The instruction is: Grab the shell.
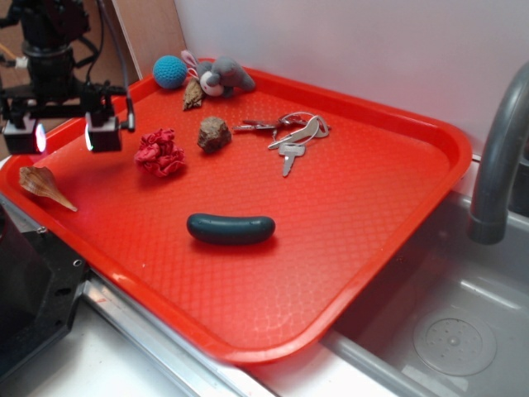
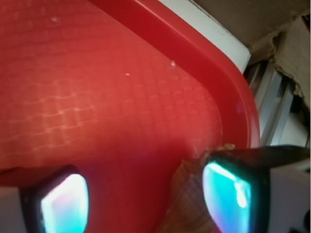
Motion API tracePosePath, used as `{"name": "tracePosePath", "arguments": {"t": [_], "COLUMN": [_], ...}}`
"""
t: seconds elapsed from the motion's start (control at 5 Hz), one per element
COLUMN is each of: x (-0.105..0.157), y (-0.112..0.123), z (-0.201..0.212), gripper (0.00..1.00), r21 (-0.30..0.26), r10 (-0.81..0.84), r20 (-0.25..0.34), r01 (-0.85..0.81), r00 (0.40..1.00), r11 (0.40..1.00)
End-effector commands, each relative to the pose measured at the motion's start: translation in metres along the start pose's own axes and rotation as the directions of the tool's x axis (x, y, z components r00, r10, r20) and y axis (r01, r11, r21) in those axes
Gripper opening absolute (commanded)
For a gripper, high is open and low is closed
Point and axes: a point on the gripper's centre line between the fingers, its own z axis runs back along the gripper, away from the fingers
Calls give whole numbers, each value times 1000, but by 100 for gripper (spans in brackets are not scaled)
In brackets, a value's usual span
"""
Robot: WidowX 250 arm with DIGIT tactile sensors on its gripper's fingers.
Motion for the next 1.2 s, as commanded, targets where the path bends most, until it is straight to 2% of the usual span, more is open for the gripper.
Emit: {"name": "tracePosePath", "arguments": {"t": [0.0,0.6,0.8,1.0], "x": [-15,-15,2,-5], "y": [52,52,23,15], "z": [8,8,-25,-34], "gripper": [100,100,100,100], "r21": [-30,-30,-55,-82], "r10": [38,38,37,-18], "r20": [55,55,2,-14], "r01": [-36,-36,-37,17], "r00": [998,998,999,1000], "r11": [999,999,998,996]}}
